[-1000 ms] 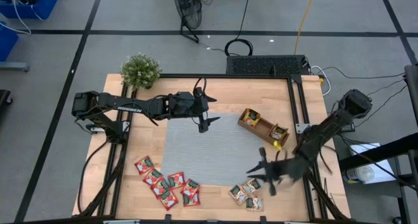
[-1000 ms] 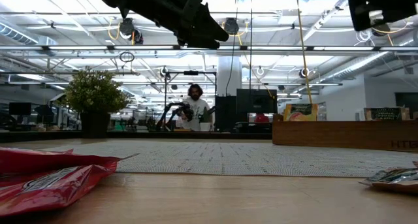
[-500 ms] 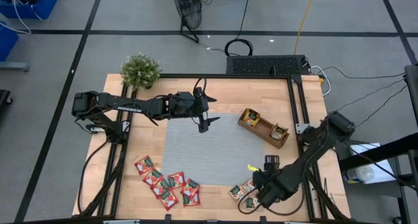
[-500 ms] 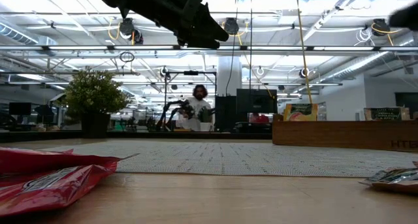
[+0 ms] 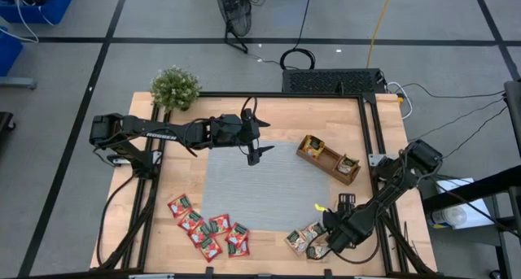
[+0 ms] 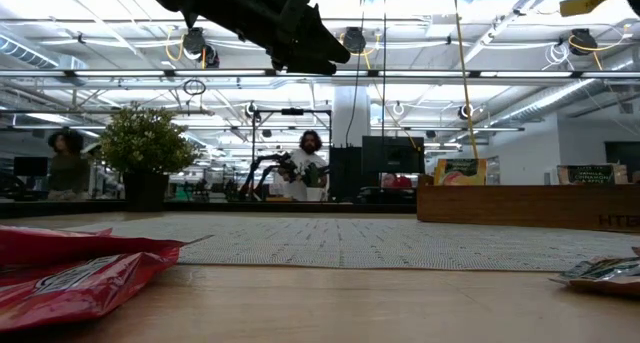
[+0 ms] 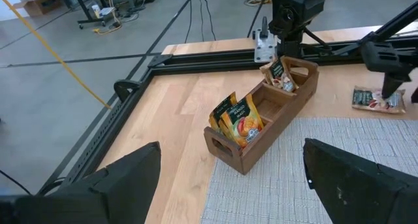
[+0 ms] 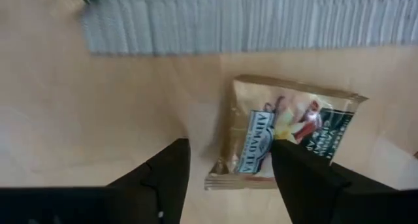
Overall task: Pick & Place Tea
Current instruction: Put the brown tea bag into the right section of the wooden organizer
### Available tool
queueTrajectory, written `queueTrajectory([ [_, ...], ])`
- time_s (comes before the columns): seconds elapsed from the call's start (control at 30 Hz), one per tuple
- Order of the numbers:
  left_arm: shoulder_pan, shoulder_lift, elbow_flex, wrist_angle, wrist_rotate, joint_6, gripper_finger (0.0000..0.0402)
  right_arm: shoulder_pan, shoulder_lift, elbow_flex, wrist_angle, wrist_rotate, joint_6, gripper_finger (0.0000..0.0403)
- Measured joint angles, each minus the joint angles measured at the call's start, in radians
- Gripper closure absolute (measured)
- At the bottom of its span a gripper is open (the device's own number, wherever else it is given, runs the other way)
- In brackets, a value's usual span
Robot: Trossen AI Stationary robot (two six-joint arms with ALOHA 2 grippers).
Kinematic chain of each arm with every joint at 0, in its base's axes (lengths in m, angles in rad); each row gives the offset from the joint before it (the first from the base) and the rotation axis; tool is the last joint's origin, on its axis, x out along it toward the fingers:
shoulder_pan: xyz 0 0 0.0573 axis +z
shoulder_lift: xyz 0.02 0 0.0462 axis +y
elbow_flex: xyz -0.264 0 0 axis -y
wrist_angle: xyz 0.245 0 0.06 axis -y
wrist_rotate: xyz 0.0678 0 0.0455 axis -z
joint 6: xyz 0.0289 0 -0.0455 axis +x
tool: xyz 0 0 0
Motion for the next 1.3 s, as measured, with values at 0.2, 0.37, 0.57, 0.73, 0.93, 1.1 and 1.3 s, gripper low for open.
queueTrajectory([
  [0.2,0.000,0.000,0.000,0.000,0.000,0.000,0.0036,-0.002,0.001,-0.069,0.025,-0.012,0.009,0.0235],
  [0.37,0.000,0.000,0.000,0.000,0.000,0.000,0.0036,-0.002,0.003,-0.084,0.032,-0.016,0.009,0.0321],
  [0.57,0.000,0.000,0.000,0.000,0.000,0.000,0.0036,0.005,0.004,-0.056,0.012,0.005,0.017,0.0389],
  [0.73,0.000,0.000,0.000,0.000,0.000,0.000,0.0036,0.024,0.011,0.121,-0.259,0.124,0.036,0.0397],
  [0.93,0.000,0.000,0.000,0.001,0.000,0.000,0.0036,0.013,-0.001,0.308,-0.613,0.431,0.212,0.0399],
  [1.1,0.000,0.000,0.000,0.004,0.000,0.000,0.0036,-0.064,-0.035,0.247,-0.606,0.466,0.276,0.0401],
  [1.3,0.000,0.000,0.000,0.012,0.001,0.000,0.0036,-0.163,-0.046,0.086,-0.611,0.435,0.383,0.0398],
])
